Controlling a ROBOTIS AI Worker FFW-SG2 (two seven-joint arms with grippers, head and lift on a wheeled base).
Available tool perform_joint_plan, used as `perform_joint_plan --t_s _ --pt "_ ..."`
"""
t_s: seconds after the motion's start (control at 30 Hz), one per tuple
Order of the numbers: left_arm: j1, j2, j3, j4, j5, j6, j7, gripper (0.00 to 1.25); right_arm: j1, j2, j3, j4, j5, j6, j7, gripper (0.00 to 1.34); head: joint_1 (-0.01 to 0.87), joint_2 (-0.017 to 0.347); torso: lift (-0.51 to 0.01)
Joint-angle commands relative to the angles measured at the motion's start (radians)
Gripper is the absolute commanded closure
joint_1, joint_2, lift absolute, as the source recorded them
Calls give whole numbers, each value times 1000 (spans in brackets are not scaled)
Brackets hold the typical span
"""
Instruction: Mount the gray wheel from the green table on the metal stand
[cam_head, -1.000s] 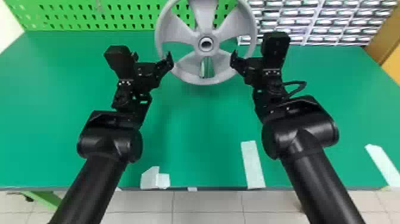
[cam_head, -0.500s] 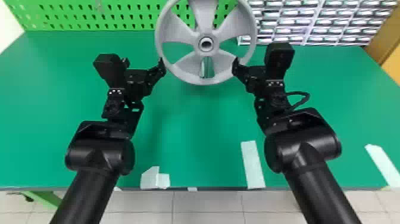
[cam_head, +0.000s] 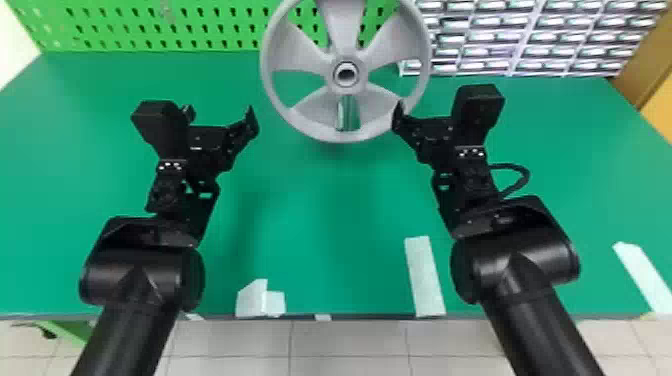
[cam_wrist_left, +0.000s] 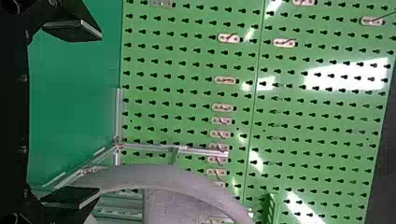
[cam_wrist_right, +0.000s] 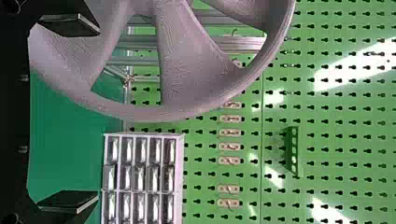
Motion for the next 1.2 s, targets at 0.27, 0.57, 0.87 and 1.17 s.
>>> perform_joint_plan --t_s 0.27,0.57,0.87,1.17 --pt "32 1 42 -37 -37 10 -1 116 16 0 -35 0 12 -21 39 75 867 52 -100" --pt "44 1 74 -59 -49 16 -1 116 25 -2 -51 3 18 -37 61 76 867 52 -100" --pt "63 1 99 -83 -66 28 -1 116 38 3 -73 11 17 -57 61 78 867 52 -100" --pt "70 1 116 -89 -69 30 -1 116 42 3 -82 15 14 -67 61 76 867 52 -100"
